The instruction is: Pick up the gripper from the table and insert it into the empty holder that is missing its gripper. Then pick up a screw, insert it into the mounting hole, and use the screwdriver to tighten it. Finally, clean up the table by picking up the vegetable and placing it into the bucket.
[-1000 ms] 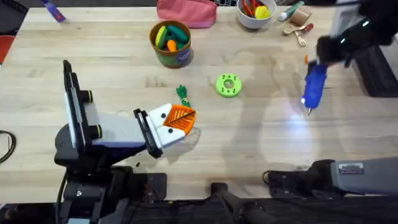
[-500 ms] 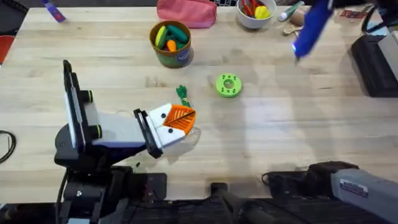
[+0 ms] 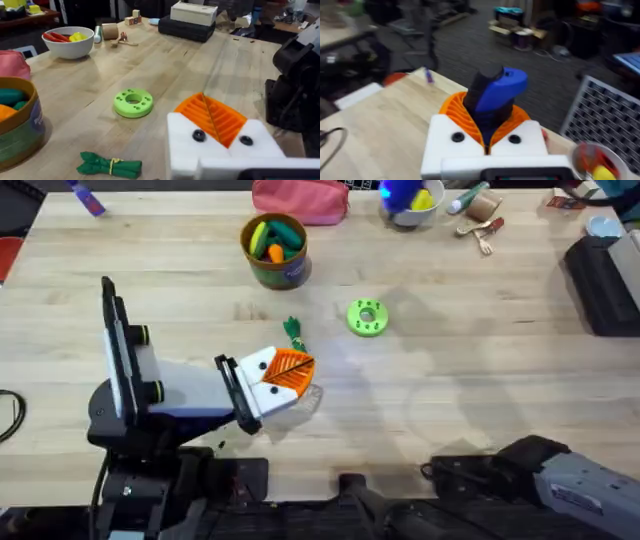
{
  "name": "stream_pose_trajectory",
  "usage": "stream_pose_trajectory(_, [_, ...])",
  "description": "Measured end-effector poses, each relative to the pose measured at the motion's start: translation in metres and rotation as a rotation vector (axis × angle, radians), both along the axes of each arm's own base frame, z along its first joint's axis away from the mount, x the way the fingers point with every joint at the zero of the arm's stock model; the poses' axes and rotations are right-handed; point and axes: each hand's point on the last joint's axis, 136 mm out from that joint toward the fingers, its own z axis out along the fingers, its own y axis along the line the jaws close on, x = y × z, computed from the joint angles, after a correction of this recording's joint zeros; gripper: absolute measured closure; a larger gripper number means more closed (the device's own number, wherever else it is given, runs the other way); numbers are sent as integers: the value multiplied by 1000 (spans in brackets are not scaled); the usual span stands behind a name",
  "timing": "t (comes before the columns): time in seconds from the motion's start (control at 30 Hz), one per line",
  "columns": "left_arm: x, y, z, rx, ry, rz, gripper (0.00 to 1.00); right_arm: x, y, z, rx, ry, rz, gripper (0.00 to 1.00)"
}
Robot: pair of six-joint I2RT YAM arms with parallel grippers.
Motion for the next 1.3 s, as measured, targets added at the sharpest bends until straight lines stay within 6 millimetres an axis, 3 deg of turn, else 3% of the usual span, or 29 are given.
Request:
stream_pose_trajectory(0.27, [0,0,0,0,0,0,988,-47,63,35,91,-125,277,980])
stream_pose_trajectory(0.37, [0,0,0,0,0,0,988,-59,79,36,130,-158,347,980])
stream_pose_trajectory(0.53, [0,0,0,0,0,0,988,-77,96,30,192,-195,494,980])
stream_pose_trajectory(0.57, [0,0,0,0,0,0,988,-93,107,22,194,-180,615,980])
stream_pose_trajectory(0.63, [0,0,0,0,0,0,988,-104,113,17,187,-169,706,980])
stream_pose_trajectory(1.0, [0,0,0,0,0,0,988,-159,131,5,147,-174,1027,980])
stream_pose_trajectory(1.13, [0,0,0,0,0,0,988,-169,144,-4,137,-157,1092,980])
stream_pose_trajectory(1.3, [0,0,0,0,0,0,988,-166,160,-23,118,-121,1124,980])
